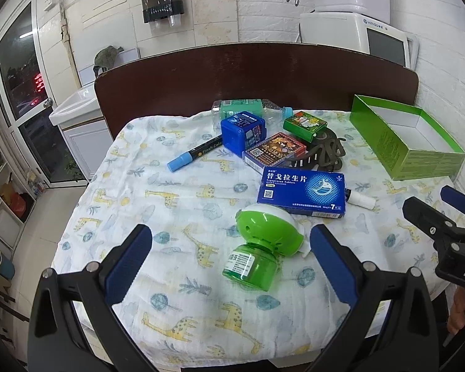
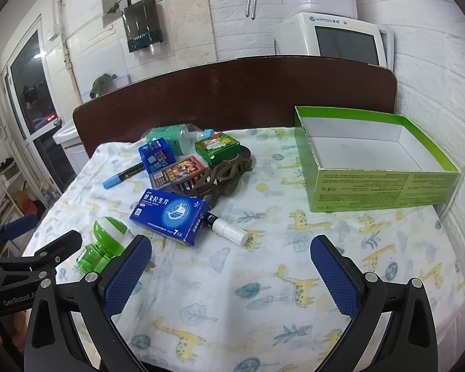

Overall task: Organize rigid objects
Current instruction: 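Move the left tool toward the green-and-white plug-in repellent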

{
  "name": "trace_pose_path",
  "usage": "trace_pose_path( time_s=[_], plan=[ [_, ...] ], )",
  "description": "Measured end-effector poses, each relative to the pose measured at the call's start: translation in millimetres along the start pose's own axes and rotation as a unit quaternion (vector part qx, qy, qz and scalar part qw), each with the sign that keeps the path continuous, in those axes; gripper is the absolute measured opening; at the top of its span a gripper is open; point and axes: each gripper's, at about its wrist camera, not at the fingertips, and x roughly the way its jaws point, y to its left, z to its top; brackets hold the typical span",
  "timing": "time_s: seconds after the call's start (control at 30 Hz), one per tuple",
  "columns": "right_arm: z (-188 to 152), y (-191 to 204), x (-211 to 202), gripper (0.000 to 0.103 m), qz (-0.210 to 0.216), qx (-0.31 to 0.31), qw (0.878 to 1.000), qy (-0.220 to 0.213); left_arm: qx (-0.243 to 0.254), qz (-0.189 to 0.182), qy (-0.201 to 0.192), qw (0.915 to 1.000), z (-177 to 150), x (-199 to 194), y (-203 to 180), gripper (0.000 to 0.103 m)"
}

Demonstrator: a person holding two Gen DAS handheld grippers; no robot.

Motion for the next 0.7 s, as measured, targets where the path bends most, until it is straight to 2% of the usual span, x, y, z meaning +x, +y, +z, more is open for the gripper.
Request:
trace_pose_path(
  time_s=[0.23, 0.47, 0.53, 0.7],
  plan=[
    [-0.4, 5.6, -2.0, 0.096, 0.012, -0.012, 1.000, -0.004, 0.000, 0.000, 0.000, 1.0000, -0.2, 0.0, 0.1, 0.102],
    [0.2, 8.5, -3.4, 0.094, 0.017, -0.014, 1.000, -0.006, -0.005, 0.000, 0.003, 1.0000, -3.8, -2.6, 6.0, 0.102],
    [0.2, 8.9, -3.1, 0.089, 0.018, -0.014, 1.000, -0.005, -0.005, 0.000, 0.002, 1.0000, -4.0, -3.0, 6.4, 0.102],
    [-0.6, 9.4, -2.3, 0.087, 0.022, -0.010, 1.000, -0.001, -0.003, -0.004, 0.002, 1.0000, -4.5, -3.8, 7.3, 0.102]
  ],
)
